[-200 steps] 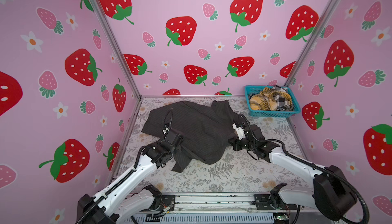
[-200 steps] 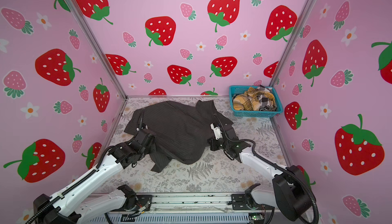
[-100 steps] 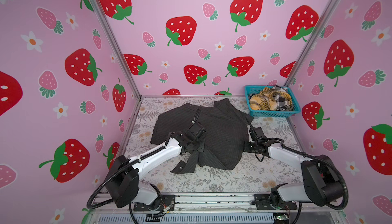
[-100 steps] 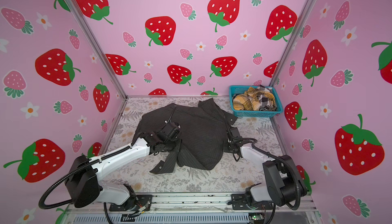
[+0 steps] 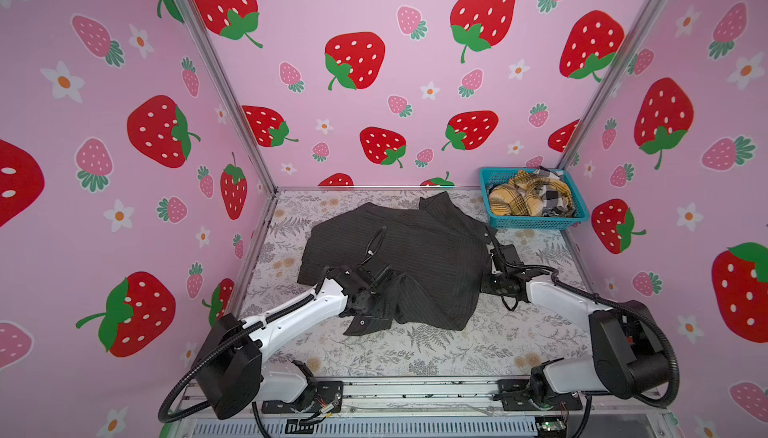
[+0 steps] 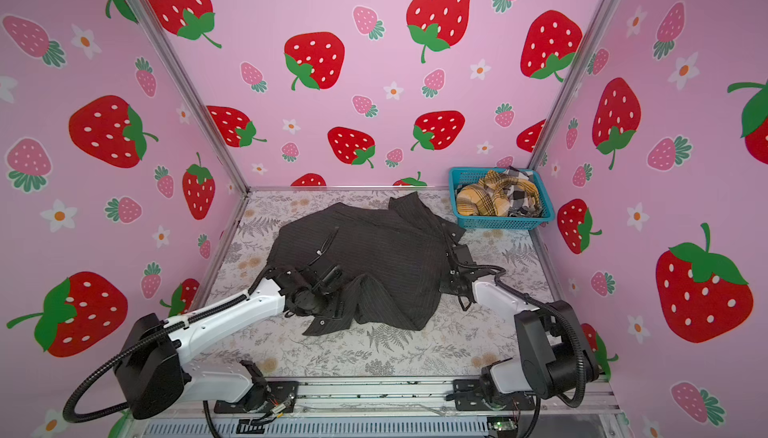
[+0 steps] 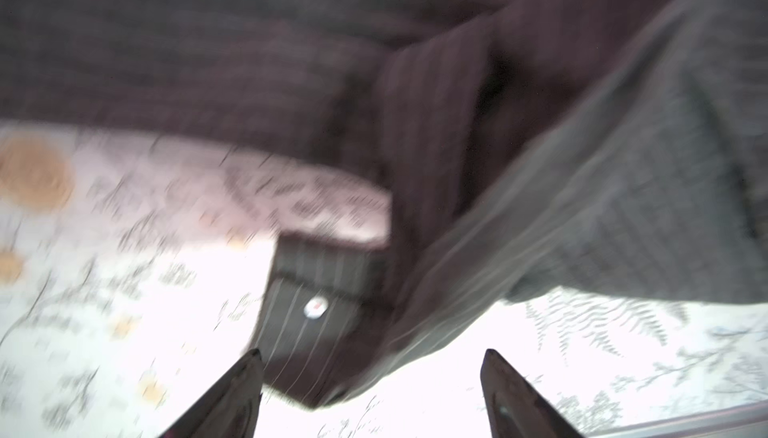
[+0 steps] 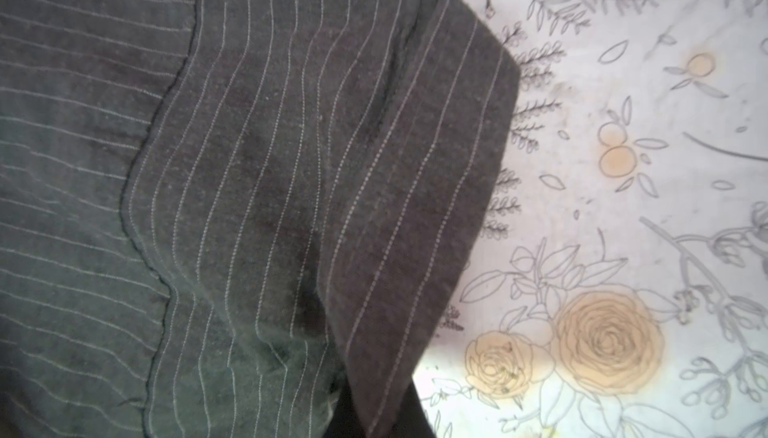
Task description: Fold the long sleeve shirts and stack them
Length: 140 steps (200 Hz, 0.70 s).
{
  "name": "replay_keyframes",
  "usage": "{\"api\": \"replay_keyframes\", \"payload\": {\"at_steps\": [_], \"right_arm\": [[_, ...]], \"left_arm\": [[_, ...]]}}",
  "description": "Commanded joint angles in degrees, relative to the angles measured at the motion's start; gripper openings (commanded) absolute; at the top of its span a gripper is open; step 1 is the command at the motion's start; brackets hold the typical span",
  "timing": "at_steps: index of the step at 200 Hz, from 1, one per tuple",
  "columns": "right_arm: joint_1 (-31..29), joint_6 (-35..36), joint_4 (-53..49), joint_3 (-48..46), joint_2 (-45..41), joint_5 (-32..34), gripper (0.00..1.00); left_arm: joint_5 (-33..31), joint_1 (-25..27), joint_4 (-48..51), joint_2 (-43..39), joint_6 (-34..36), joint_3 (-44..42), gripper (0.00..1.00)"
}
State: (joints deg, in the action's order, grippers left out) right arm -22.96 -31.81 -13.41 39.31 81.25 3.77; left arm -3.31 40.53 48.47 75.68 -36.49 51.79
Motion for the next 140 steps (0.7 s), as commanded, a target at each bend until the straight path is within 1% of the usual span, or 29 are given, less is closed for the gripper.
{"api": "replay_keyframes", "payload": {"at_steps": [1,9,28,51,70,82,90,98,108,119,134,140], "right_arm": [[0.5,-1.3,-0.8,2.4,0.8,-0.3,0.0],[0.5,-1.3,-0.8,2.8,1.0,-0.5,0.0],[0.5,-1.3,-1.1,3.4,0.8,-1.0,0.0],[0.5,-1.4,-1.2,3.5,0.1,-0.8,0.0],[0.5,-1.8,-0.8,3.1,0.1,-1.3,0.0],[0.5,-1.8,-0.6,3.1,0.1,-1.9,0.0],[0.5,-1.8,-0.6,3.0,0.1,-1.9,0.0],[0.5,-1.8,-0.5,2.9,-0.1,-2.0,0.03],[0.5,-2.0,-0.6,3.0,-0.2,-1.8,0.07],[0.5,-2.0,-1.1,3.3,-0.2,-1.7,0.13],[0.4,-1.9,-1.6,3.5,-0.2,-2.3,0.21],[0.4,-1.9,-1.6,3.5,-0.4,-2.5,0.24]], "left_arm": [[4.5,-3.7,5.6,-0.8,-3.4,-2.5,0.84],[7.8,-4.8,4.7,-0.7,-3.1,-3.3,0.9],[14.5,-5.3,3.0,-0.3,-2.3,-4.6,0.96],[18.4,-5.5,0.2,2.9,-1.2,-5.5,0.97],[19.5,-5.6,-1.1,7.0,0.1,-4.7,0.96],[19.1,-5.8,-2.3,8.7,0.2,-4.5,0.87],[18.8,-6.2,-2.9,9.6,0.2,-4.2,0.76],[18.3,-6.4,-2.8,10.5,0.4,-3.7,0.59],[17.3,-6.4,-2.4,11.1,0.5,-2.6,0.28],[15.7,-6.4,-0.5,10.7,0.8,-0.5,0.0],[11.7,-6.1,3.9,8.3,2.2,4.4,0.0],[7.7,-6.1,5.8,7.3,2.8,7.5,0.0]]}}
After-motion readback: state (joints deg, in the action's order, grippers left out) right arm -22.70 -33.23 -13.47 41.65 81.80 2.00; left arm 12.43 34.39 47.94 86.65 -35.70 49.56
